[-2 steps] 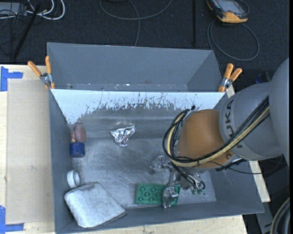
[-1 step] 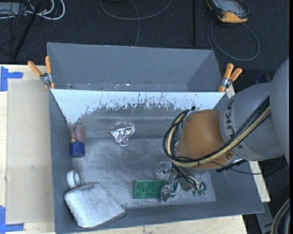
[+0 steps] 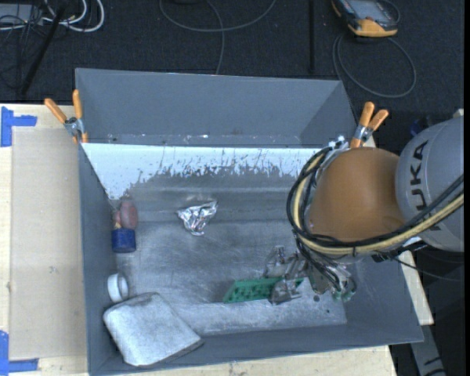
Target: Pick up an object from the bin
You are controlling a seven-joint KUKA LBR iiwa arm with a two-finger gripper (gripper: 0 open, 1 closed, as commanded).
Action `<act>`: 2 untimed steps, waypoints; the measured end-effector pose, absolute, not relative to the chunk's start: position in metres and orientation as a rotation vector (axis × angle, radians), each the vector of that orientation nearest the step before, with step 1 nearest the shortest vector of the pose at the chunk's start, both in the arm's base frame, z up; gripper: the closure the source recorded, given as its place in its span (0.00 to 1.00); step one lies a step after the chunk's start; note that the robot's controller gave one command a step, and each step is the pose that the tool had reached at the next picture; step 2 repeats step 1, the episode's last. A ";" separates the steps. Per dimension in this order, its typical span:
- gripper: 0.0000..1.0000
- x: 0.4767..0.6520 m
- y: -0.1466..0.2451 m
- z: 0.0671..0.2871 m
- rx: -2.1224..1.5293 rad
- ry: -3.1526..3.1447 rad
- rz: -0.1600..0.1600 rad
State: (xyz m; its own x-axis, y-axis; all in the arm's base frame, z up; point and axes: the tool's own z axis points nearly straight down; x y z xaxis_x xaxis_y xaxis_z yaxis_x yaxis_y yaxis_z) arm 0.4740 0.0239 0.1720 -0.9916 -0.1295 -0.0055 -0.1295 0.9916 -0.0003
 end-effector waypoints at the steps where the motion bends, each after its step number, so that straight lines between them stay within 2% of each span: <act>1: 1.00 0.483 0.038 0.237 -0.172 3.130 0.001; 2: 1.00 0.483 0.038 0.237 -0.172 3.130 0.001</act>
Offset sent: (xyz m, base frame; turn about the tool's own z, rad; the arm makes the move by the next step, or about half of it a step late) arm 0.0071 0.0134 0.0619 0.0221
